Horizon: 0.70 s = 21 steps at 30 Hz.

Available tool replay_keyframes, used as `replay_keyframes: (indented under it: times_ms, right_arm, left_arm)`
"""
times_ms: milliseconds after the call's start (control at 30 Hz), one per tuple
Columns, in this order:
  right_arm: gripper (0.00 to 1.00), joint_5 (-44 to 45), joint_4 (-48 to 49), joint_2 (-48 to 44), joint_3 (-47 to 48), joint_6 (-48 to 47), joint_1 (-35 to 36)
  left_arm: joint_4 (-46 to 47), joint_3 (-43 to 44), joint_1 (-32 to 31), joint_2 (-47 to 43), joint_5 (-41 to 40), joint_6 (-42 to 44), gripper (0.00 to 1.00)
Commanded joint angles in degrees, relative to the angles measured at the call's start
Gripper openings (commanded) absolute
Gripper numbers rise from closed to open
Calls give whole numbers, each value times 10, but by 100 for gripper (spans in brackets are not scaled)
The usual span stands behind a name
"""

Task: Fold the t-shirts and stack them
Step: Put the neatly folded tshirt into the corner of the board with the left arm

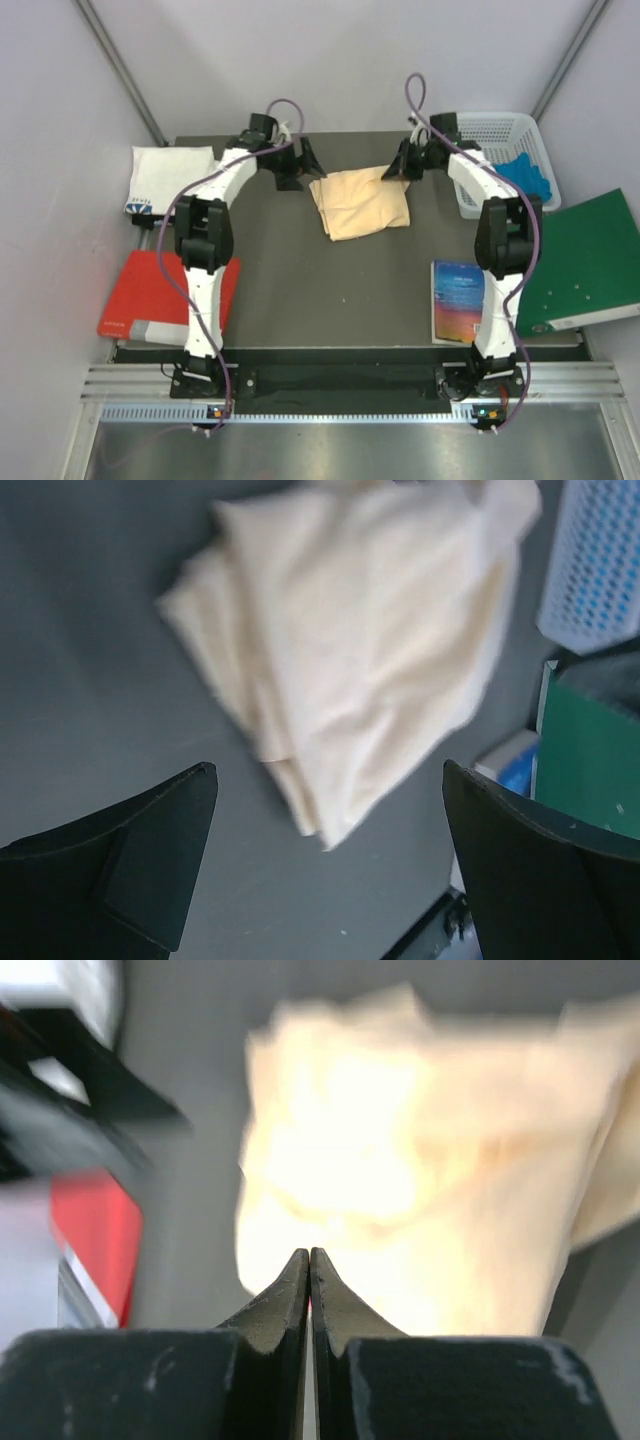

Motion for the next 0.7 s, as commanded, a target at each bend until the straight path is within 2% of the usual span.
replay_keyframes:
  times_ms: [0,67,167,200,333,533,667]
  right_arm:
    - [0,-22,-103,17,-83,-61,22]
    - [0,-14,-104,24,-110,-73,26]
    - [0,-6,-118,51,-136,-83,26]
    - [0,-9,-122,60,-136,-83,26]
    - [0,-13,-131,81,-122,-87,26]
    - [0,-9,-148,101,-87,-84,27]
    - [0,-10,-156,109,-77,-85,27]
  left_arm:
    - [-90,46,105,-55,-135,56,99]
    - [-158,95,118,-48,-192,81,99]
    - [-220,143,120,-29,-351,143,99]
    - [-250,161,120,-25,-444,157,99]
    - [-294,163,120,-2,-601,175,99]
    - [-293,134,120,23,-663,192,99]
    - [-298,122,121,39,-784,191,99]
